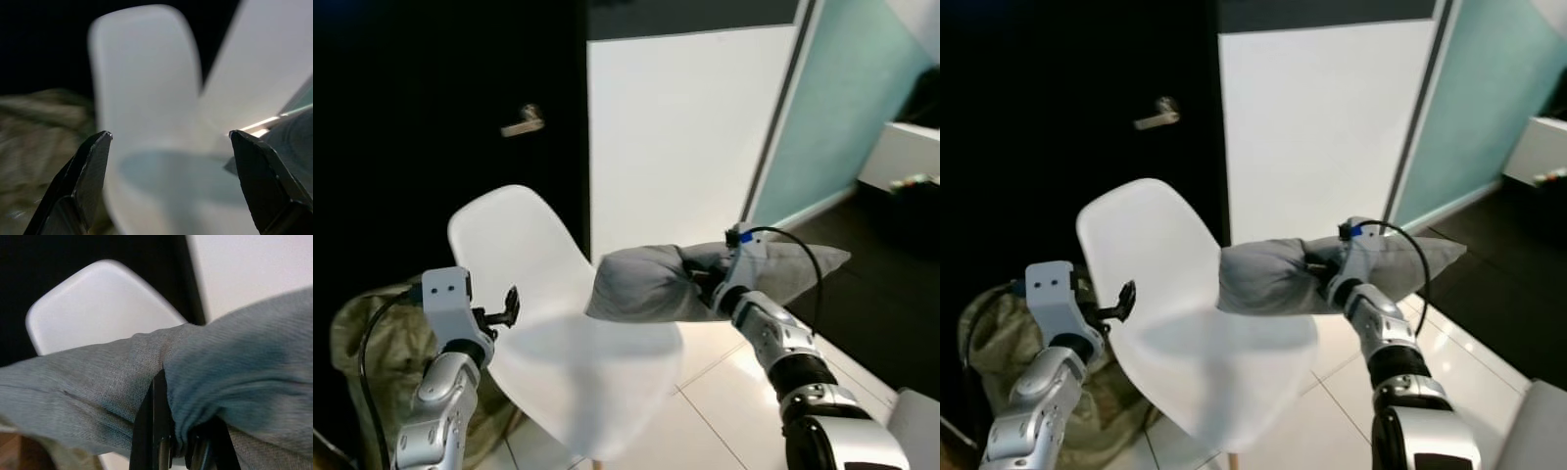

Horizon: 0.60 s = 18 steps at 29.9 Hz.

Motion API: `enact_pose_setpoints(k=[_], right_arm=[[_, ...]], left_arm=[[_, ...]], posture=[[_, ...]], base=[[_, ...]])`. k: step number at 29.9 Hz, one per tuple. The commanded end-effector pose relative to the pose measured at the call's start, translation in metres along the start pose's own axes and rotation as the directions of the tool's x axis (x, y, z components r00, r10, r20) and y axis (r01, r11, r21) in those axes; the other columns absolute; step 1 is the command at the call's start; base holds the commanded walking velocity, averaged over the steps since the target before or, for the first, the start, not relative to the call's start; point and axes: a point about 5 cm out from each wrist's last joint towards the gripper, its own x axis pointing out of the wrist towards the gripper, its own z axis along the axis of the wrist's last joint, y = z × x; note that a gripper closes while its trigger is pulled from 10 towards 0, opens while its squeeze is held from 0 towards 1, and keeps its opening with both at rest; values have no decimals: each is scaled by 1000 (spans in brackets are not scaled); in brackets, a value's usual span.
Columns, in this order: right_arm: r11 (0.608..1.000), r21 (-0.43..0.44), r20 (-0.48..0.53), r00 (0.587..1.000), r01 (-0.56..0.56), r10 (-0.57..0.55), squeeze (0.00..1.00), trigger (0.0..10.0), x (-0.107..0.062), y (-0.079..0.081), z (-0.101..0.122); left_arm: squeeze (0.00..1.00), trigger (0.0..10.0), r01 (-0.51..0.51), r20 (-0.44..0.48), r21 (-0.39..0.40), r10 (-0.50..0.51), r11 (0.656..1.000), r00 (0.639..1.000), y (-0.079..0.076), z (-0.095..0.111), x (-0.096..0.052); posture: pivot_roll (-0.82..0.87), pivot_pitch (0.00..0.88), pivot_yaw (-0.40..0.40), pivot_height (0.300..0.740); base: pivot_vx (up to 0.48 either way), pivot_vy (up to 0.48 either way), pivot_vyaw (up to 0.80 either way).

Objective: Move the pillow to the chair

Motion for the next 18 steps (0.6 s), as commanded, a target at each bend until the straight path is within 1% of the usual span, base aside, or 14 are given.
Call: enact_pose_setpoints(k=[1, 3, 4, 5, 6, 8, 9, 10, 11, 12, 18], right_arm=[[999, -33, 52, 999, -1, 2, 0, 10000, 0, -3, 18], [999, -30, 20, 1000, -13, 13, 0, 10000, 1, -1, 13], [999, -30, 20, 1000, -13, 13, 0, 10000, 1, -1, 13], [999, -39, -5, 1000, -18, 18, 0, 10000, 1, -1, 10], [998, -54, -39, 999, -16, 14, 0, 10000, 1, 0, 6], [998, -58, -47, 999, -14, 12, 0, 10000, 1, -1, 5], [998, -57, -54, 998, -12, 9, 0, 10000, 2, -1, 4], [998, -57, -54, 998, -12, 9, 0, 10000, 2, -1, 4], [998, -54, -64, 998, -12, 8, 0, 10000, 2, -1, 4], [998, -54, -70, 998, -12, 8, 0, 10000, 2, -1, 4], [998, -59, -87, 996, -13, 8, 0, 10000, 2, -1, 2]], left_arm=[[0, 10000, 9, -6, 7, -9, 1000, 1000, -1, 0, 1], [0, 10000, 6, -8, 10, -6, 1000, 1000, -1, 0, 0], [0, 10000, 6, -8, 10, -6, 1000, 1000, -1, 0, 0], [0, 10000, -6, -9, 17, 6, 1000, 1000, -1, 0, 0], [0, 10000, -4, 0, -1, 4, 1000, 1000, -2, 1, 0], [0, 10000, 1, 3, -5, -1, 1000, 1000, -3, 1, 0], [0, 10000, 19, -3, 14, -19, 1000, 1000, -5, 1, 0], [0, 10000, 19, -3, 14, -19, 1000, 1000, -5, 1, 0], [0, 10000, 37, -27, 43, -36, 998, 999, -8, -1, -1], [0, 10000, 44, -38, 44, -42, 998, 998, -9, -2, -1], [0, 10000, 40, -38, 39, -38, 998, 999, -10, -2, -1]], posture=[[-112, 0, -47, 735], [-111, 3, -49, 735], [-111, 3, -49, 735], [-111, 3, -48, 735], [-111, 3, -48, 735], [-111, 3, -48, 735], [-110, 7, -49, 735], [-110, 7, -49, 735], [-111, 9, -46, 735], [-111, 9, -47, 735], [-112, 9, -47, 735]], base=[[480, 0, 0], [480, 0, 0], [480, 0, 0], [0, 0, 0], [0, 0, 0], [0, 0, 0], [0, -379, 0], [0, -379, 0], [0, -461, 0], [0, -461, 0], [0, -463, 0]])
